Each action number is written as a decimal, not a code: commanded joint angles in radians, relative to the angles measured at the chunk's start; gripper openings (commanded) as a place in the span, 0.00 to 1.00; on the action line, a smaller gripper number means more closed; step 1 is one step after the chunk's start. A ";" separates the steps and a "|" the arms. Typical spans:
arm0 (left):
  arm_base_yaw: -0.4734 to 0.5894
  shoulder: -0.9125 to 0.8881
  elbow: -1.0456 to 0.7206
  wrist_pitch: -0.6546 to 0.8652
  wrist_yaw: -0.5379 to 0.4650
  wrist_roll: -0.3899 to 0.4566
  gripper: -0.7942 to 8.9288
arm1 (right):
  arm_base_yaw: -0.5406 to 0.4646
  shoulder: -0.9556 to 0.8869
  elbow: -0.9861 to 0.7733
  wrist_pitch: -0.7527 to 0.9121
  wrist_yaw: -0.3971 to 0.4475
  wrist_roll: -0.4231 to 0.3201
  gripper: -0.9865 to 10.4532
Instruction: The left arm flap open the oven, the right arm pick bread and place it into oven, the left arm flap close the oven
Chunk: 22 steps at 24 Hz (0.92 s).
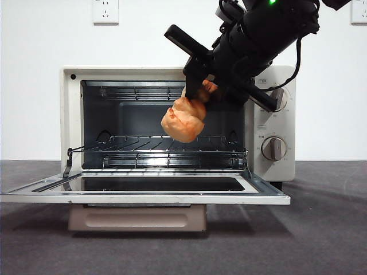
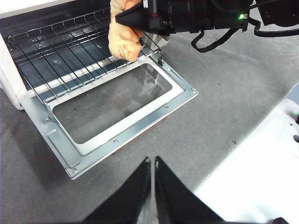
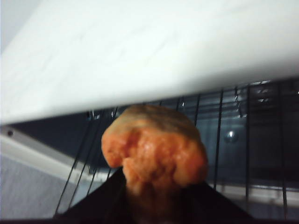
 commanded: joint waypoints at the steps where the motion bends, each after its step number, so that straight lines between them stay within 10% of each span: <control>1: -0.010 0.005 0.024 0.008 0.002 0.019 0.10 | 0.004 0.027 0.006 0.023 0.022 0.024 0.17; 22: -0.010 0.005 0.024 0.007 0.002 0.034 0.10 | -0.002 0.042 0.006 0.023 0.074 0.049 0.45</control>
